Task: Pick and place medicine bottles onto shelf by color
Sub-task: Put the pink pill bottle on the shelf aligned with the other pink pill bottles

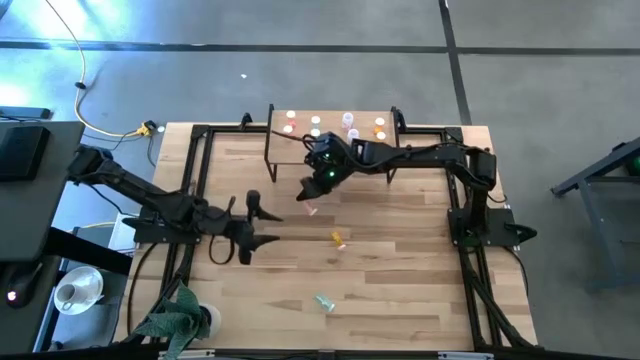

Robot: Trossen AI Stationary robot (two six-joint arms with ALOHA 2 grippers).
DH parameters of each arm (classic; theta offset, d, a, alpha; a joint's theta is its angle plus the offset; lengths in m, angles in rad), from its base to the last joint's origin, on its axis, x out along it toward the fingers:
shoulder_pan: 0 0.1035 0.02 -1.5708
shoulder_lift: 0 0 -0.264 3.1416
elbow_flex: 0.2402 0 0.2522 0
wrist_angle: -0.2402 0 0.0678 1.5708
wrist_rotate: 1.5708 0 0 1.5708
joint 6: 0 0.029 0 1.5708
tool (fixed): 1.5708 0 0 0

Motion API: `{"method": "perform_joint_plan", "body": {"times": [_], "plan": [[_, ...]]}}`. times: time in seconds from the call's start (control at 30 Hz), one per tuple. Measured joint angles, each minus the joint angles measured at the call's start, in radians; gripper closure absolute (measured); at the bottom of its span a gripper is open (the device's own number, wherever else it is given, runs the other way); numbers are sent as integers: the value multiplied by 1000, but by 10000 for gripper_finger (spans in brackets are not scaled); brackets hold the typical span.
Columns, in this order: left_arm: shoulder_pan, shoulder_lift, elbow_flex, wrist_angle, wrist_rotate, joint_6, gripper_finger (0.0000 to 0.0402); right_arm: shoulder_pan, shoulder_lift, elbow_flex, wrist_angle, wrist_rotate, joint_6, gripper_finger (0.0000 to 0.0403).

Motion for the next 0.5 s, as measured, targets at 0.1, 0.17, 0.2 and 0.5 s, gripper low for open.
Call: {"method": "perform_joint_plan", "body": {"times": [0.1,0.17,0.2,0.5], "plan": [[-33,58,0,56,-86,83,179,4,0,0,-3,-24,57,319],[-49,108,0,111,-159,144,179,14,0,0,2,-50,78,319],[-56,135,0,144,-196,173,179,20,0,0,1,-54,84,319],[-125,425,0,529,-412,469,180,55,0,0,-4,-86,104,319]]}}
